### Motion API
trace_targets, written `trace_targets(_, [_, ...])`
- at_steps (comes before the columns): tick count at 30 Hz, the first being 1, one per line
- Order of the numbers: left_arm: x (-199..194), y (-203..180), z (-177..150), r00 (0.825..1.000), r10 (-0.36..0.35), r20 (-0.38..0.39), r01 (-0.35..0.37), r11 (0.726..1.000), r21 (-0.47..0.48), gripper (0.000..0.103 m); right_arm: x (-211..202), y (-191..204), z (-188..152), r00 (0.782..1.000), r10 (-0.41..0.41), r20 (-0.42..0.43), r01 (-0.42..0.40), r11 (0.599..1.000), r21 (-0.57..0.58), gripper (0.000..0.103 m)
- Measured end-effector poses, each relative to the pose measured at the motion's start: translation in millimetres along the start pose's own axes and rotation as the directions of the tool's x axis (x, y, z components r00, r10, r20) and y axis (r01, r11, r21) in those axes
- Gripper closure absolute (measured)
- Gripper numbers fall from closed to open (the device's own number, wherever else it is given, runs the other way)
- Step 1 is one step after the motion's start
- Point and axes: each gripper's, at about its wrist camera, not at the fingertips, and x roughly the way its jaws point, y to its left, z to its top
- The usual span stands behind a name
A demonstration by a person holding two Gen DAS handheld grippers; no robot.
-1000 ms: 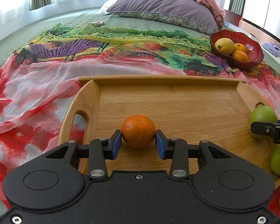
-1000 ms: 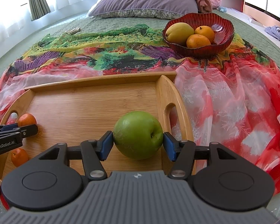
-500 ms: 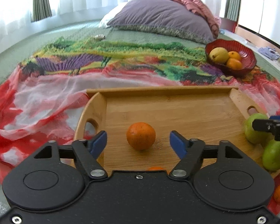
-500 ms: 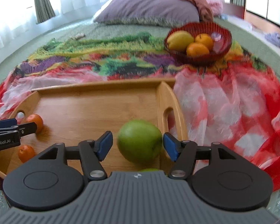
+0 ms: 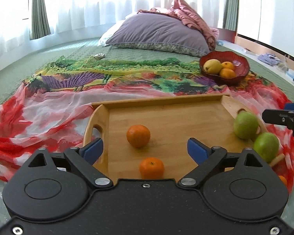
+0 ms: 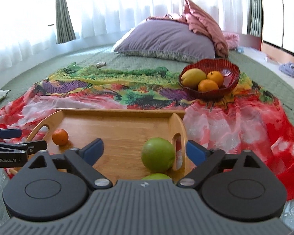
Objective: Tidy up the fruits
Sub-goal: 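Withdraw both grippers from the tray toward the remaining fruit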
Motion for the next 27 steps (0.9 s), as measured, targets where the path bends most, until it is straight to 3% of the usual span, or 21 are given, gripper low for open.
trace_targets(19, [-58, -39, -65, 0.993, -0.098, 0.072, 0.094, 0.993, 0.066, 0.003, -45, 9, -69, 0.989, -0.032, 0.143, 0.050, 0.991, -0.123, 0.000])
trace_targets(27, [-63, -58, -97, 0.988, -0.136, 0.075, 0.130, 0.988, 0.077, 0.002, -47, 1, -102, 0.983, -0.045, 0.176, 0.056, 0.997, -0.061, 0.000])
